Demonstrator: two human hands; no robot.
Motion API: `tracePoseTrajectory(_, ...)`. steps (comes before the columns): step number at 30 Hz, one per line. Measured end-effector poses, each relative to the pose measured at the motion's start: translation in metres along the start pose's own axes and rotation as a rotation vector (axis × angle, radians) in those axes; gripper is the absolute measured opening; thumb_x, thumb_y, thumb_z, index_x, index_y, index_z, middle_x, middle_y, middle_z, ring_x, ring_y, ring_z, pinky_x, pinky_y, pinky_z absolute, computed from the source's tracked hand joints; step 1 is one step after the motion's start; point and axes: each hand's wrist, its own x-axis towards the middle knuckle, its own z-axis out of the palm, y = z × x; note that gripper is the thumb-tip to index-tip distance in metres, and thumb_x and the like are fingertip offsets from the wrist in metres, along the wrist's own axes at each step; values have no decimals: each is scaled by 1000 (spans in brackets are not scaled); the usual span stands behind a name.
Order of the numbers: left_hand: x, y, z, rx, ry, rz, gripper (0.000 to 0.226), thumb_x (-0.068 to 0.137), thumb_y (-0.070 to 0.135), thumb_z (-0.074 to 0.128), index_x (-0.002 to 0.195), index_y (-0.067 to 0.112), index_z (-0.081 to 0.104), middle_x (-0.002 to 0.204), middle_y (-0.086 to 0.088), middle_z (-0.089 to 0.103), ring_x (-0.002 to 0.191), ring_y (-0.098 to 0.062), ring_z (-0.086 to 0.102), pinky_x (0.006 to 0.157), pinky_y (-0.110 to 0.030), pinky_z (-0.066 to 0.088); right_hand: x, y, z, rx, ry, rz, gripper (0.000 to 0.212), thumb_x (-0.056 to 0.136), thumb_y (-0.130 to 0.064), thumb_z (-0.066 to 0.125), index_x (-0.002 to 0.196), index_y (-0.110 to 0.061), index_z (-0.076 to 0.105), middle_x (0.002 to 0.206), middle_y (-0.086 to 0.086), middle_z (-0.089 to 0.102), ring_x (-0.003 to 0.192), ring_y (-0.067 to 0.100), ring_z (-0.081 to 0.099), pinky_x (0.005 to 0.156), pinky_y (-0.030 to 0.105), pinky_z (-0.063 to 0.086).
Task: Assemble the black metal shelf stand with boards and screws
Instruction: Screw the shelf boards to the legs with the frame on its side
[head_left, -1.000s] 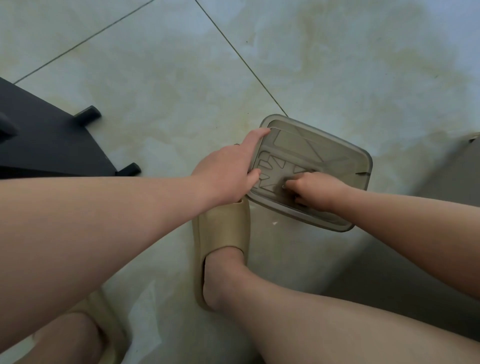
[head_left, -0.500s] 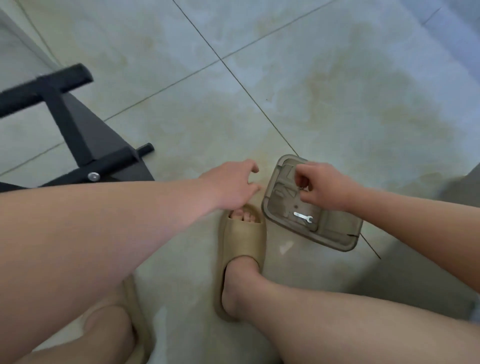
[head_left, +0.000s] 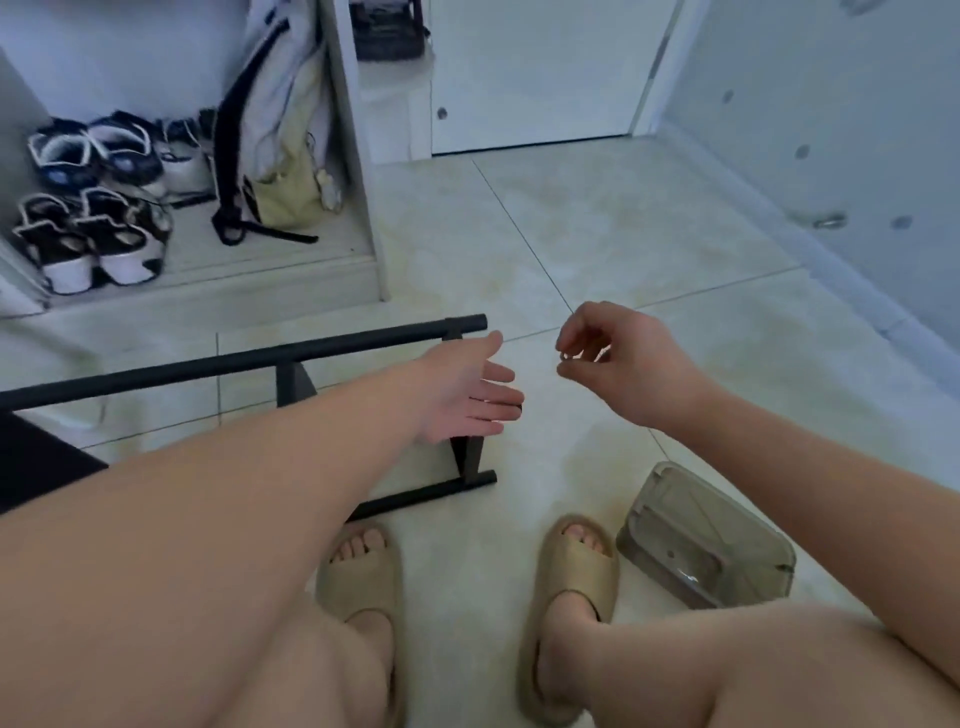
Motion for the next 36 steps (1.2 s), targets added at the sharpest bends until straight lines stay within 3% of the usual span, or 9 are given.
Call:
tracePoseTrajectory(5, -30, 12, -27, -350, -90, 34, 66, 105, 51, 34, 117, -9, 59, 105, -23, 73, 91, -34, 74, 78, -42, 58, 16, -61, 31, -16, -63, -111, 38, 85, 0, 66, 79, -37, 58, 92, -5, 64, 78, 5, 57, 66, 11, 43)
tracePoseTrajectory(11, -21, 14, -52, -383, -17, -16, 58, 108, 39, 35, 103, -10, 66, 81, -18, 73, 72, -29, 73, 59, -37, 61, 34, -62, 59, 7, -103, -42, 21, 88, -13, 71, 87, -33, 63, 94, -15, 66, 79, -1, 57, 65, 8, 44)
tracePoseTrajectory(14, -6, 12, -63, -224, 111, -68, 45, 107, 31, 41, 94, -3, 66, 78, -12, 68, 63, -19, 65, 57, -30, 56, 46, -44, 61, -27, -57, 54, 10, 93, -17, 65, 92, -27, 67, 96, -16, 67, 80, 1, 61, 58, 6, 43)
tracePoseTrajectory(17, 12, 7, -72, 50, 241, -65, 33, 105, 26, 47, 86, 5, 64, 72, -3, 56, 55, -10, 47, 49, -18, 42, 55, -18, 65, -129, -190, 159, 7, 96, -23, 63, 101, -27, 66, 106, -12, 68, 95, 8, 64, 63, 9, 45)
tracePoseTrajectory(20, 32, 3, -74, 365, 302, -33, 21, 98, 22, 54, 81, 11, 59, 68, 0, 50, 50, -11, 36, 50, -21, 30, 60, 8, 73, -338, -435, 223, 36, 98, -39, 62, 130, -22, 61, 132, -5, 60, 119, 16, 56, 92, 25, 43)
tracePoseTrajectory(22, 44, 3, -74, 593, 312, 12, 21, 92, 24, 58, 75, 12, 54, 66, -4, 51, 50, -17, 35, 53, -25, 31, 61, 18, 79, -428, -563, 233, 51, 97, -48, 59, 139, -19, 56, 137, -1, 57, 125, 21, 52, 96, 29, 39)
tracePoseTrajectory(26, 64, 1, -72, 854, 296, 70, 35, 92, 33, 59, 64, 13, 48, 58, -2, 50, 49, -22, 40, 56, -27, 34, 65, 31, 95, -454, -652, 177, 38, 97, -49, 58, 116, -17, 66, 108, 4, 66, 100, 25, 59, 86, 36, 48)
tracePoseTrajectory(30, 82, -8, -70, 848, 273, 75, 36, 95, 38, 57, 72, 11, 55, 73, -8, 60, 65, -27, 51, 66, -31, 40, 73, 35, 101, -432, -617, 135, 23, 95, -46, 64, 83, -27, 64, 74, 0, 59, 68, 16, 52, 58, 28, 38)
tracePoseTrajectory(36, 94, -10, -67, 745, 237, 67, 36, 97, 31, 57, 70, 7, 52, 62, -8, 45, 51, -23, 36, 54, -28, 33, 77, 35, 100, -443, -632, 131, 36, 91, -50, 67, 93, -15, 72, 73, 4, 62, 67, 16, 54, 58, 29, 41)
